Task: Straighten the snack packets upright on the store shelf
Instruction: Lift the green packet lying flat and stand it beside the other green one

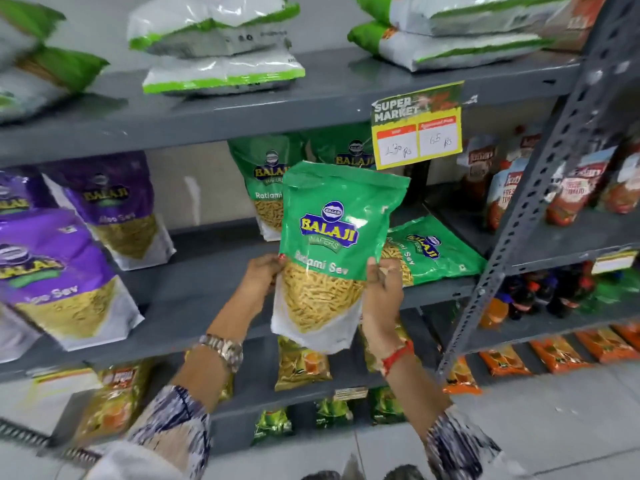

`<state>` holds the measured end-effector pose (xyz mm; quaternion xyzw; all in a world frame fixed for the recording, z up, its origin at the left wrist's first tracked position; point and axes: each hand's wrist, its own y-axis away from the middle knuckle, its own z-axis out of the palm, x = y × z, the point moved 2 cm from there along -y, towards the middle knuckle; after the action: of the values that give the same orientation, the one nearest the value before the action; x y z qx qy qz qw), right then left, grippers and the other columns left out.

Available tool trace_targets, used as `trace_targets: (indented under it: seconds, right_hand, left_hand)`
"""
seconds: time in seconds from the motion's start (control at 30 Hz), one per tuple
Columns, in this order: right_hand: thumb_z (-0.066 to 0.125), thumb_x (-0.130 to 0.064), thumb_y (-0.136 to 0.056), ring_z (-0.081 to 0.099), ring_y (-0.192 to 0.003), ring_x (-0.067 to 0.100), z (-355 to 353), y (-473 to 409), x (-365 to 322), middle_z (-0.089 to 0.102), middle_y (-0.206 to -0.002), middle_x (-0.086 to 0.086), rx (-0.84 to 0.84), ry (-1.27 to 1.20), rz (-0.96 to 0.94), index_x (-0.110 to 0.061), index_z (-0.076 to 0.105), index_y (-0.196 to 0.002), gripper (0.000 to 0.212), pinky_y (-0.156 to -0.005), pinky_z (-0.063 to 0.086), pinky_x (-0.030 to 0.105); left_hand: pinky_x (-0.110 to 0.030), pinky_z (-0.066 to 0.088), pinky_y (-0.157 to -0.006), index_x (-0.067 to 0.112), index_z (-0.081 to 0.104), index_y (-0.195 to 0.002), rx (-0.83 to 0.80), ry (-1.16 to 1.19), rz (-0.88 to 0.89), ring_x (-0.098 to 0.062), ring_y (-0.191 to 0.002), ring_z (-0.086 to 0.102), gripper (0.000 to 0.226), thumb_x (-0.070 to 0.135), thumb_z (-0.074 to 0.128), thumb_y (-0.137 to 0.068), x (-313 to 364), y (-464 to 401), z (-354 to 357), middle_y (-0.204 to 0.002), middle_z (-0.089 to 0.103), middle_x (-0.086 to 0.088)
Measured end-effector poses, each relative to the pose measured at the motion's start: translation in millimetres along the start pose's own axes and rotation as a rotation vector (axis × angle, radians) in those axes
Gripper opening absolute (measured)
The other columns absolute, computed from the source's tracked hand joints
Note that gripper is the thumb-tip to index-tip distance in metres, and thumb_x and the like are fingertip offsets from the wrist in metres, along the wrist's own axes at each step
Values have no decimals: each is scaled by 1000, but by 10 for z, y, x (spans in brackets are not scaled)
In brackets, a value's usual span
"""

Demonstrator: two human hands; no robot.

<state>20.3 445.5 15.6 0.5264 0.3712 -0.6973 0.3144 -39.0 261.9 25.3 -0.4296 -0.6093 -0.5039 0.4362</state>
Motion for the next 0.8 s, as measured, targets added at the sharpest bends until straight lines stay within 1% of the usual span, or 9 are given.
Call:
trace_targets:
  seconds: [0.07, 0.23, 0.3, 0.37, 0.43, 0.53, 0.6, 0.73, 0.8]
  right_hand:
    - [50, -15, -95, 41, -48, -4, -80, 38, -102, 45, -66, -7, -9, -24, -7, -25, 46, -78, 20, -46, 32, 9]
    - [51, -14, -94, 45, -47, -7, -160, 371, -421, 46, -65, -6, -26, -75, -99, -13, 48, -84, 11, -46, 32, 8]
    - [52, -14, -94, 49, -55, -5, -158, 537, -599, 52, -68, -4, -55, -124, -110, -18, 48, -78, 17, -53, 38, 12]
    - [52, -15, -94, 49, -59, 5, -154, 702, -770, 54, -68, -1, -78, -160, -101, -22, 48, -76, 20, -56, 39, 20]
    - [52, -15, -94, 55, -62, 4, -148, 827, -897, 58, -71, -4, -115, -217, -106, -21, 49, -77, 19, -61, 44, 19]
    - [51, -13, -94, 58, -64, -8, -146, 1007, -1045, 64, -66, -17, -153, -241, -130, -19, 49, -78, 18, -64, 45, 10]
    - [50, -13, -94, 59, -64, -11, -146, 1110, -1089, 63, -70, -16, -170, -245, -122, -19, 49, -78, 18, -63, 45, 7]
    - [50, -14, -95, 60, -71, -1, -150, 1214, -1016, 63, -79, -6, -172, -238, -74, -21, 49, -77, 20, -72, 48, 21]
    - [49, -13, -95, 62, -71, 1, -130, 1231, -928, 68, -74, -11, -178, -228, -48, -21, 49, -78, 19, -72, 49, 23]
  left_hand:
    - [-26, 39, -59, 18, 60, -69, 84, 47, 34, -14, -57, 50, 28, 9, 45, -92, -76, 259, -49, -62, 60, -4]
    - [-14, 48, -50, 14, 63, -69, 148, 179, 206, -4, -55, 62, 26, 6, 49, -89, -9, 982, -327, -59, 68, 6]
    - [-11, 47, -48, 14, 63, -68, 158, 230, 271, 0, -51, 61, 25, 7, 50, -89, 97, 1224, -461, -55, 68, 10]
    - [-10, 47, -48, 14, 63, -69, 159, 262, 323, 1, -50, 60, 25, 7, 50, -89, 168, 1434, -580, -53, 68, 12]
    - [-10, 47, -49, 14, 65, -71, 159, 285, 367, 2, -53, 62, 24, 7, 50, -89, 212, 1596, -679, -55, 69, 14]
    - [-12, 49, -52, 12, 66, -73, 158, 319, 393, -1, -56, 63, 22, 7, 50, -89, 215, 1785, -806, -57, 70, 13]
    - [-11, 48, -50, 12, 65, -71, 164, 331, 390, 1, -54, 62, 25, 5, 49, -89, 173, 1892, -856, -55, 69, 13]
    - [-11, 48, -51, 12, 65, -75, 173, 323, 354, 1, -54, 62, 22, 6, 50, -89, 49, 2000, -900, -55, 69, 14]
    - [-11, 49, -51, 8, 67, -82, 179, 335, 309, 2, -55, 63, 18, 6, 50, -89, -36, 1992, -914, -57, 70, 14]
